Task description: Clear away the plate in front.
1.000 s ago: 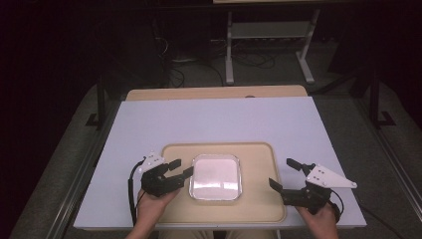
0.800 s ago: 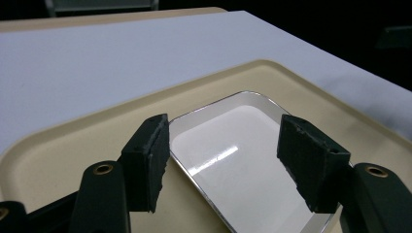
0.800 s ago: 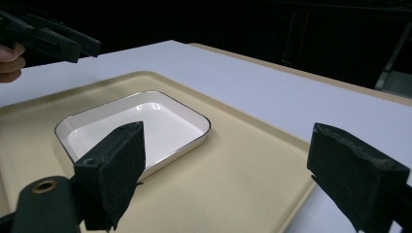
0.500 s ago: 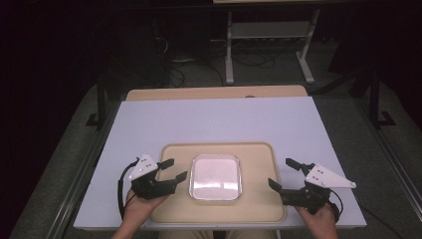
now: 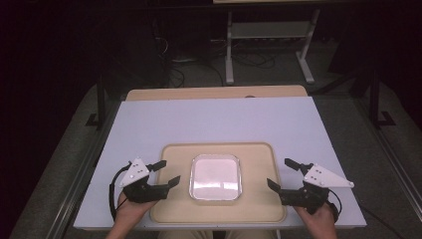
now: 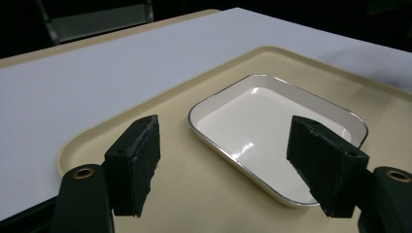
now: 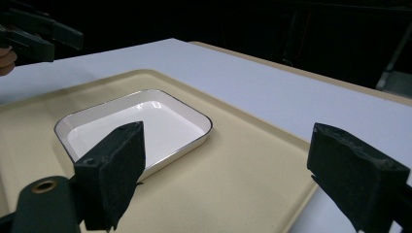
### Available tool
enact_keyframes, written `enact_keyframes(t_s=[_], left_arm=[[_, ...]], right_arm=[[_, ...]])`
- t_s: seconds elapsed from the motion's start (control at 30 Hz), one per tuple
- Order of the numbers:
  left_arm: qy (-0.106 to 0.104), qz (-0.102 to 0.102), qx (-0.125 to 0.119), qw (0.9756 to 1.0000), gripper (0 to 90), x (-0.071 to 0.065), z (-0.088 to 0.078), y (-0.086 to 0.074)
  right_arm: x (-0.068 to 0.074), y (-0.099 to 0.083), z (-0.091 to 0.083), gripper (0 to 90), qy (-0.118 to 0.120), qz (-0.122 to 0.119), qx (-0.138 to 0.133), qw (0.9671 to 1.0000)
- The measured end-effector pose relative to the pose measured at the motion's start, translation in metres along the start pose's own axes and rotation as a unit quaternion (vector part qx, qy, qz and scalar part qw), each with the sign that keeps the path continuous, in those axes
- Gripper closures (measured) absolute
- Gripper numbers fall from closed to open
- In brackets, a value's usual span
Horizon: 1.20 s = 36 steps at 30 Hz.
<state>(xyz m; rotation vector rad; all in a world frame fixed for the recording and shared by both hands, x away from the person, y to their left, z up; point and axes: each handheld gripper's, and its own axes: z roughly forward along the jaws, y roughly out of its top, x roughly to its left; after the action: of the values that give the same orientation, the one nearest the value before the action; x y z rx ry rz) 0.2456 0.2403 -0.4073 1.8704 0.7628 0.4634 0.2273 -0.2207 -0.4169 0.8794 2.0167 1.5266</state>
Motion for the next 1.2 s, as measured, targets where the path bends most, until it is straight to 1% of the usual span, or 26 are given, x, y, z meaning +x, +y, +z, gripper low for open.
enact_keyframes(t_s=[0.03, 0.13, 0.23, 0.37, 0.47, 0.57, 0.67, 0.87, 1.0, 1.1, 1.13, 1.2], left_arm=[[0.005, 0.002, 0.000, 1.0000, 27.5, 0.001, -0.001, -0.001], [0.013, 0.002, -0.002, 0.9999, 26.9, 0.005, -0.005, -0.002], [0.020, 0.008, -0.002, 0.9998, 26.7, 0.008, -0.009, -0.004], [0.032, 0.001, -0.010, 0.9994, 26.5, 0.012, -0.014, -0.006], [0.040, 0.003, -0.008, 0.9992, 25.5, 0.014, -0.015, -0.008], [0.042, 0.000, -0.006, 0.9991, 25.0, 0.014, -0.015, -0.010], [0.042, 0.008, -0.004, 0.9991, 25.0, 0.014, -0.015, -0.011], [0.042, 0.012, -0.006, 0.9990, 24.3, 0.013, -0.013, -0.011], [0.046, 0.025, -0.004, 0.9986, 23.5, 0.009, -0.009, -0.010], [0.046, 0.029, -0.005, 0.9985, 23.3, 0.007, -0.008, -0.010], [0.048, 0.033, -0.004, 0.9983, 23.3, 0.007, -0.009, -0.010], [0.049, 0.033, -0.005, 0.9983, 23.3, 0.007, -0.009, -0.010]], right_arm=[[0.000, 0.000, 0.000, 13.0, 0.000, 0.001, 0.000, 1.0000], [0.000, 0.000, -0.001, 13.0, -0.001, 0.002, 0.000, 1.0000], [0.000, 0.000, -0.001, 13.0, -0.001, 0.002, 0.000, 1.0000], [0.000, 0.000, 0.000, 13.0, -0.001, 0.001, 0.001, 1.0000], [-0.001, 0.000, 0.000, 13.0, -0.002, 0.000, 0.001, 1.0000], [-0.001, -0.001, -0.001, 13.0, -0.002, -0.001, 0.001, 1.0000], [-0.002, -0.001, -0.001, 13.0, -0.004, 0.001, 0.001, 1.0000], [-0.003, -0.002, -0.002, 13.0, -0.005, 0.002, 0.002, 1.0000], [-0.003, -0.002, -0.003, 13.0, -0.006, 0.000, 0.001, 1.0000], [-0.003, -0.002, -0.004, 13.0, -0.007, 0.002, 0.001, 1.0000], [-0.003, -0.002, -0.004, 13.0, -0.007, 0.002, 0.001, 1.0000], [-0.002, -0.001, -0.004, 13.0, -0.007, 0.000, 0.001, 1.0000]])
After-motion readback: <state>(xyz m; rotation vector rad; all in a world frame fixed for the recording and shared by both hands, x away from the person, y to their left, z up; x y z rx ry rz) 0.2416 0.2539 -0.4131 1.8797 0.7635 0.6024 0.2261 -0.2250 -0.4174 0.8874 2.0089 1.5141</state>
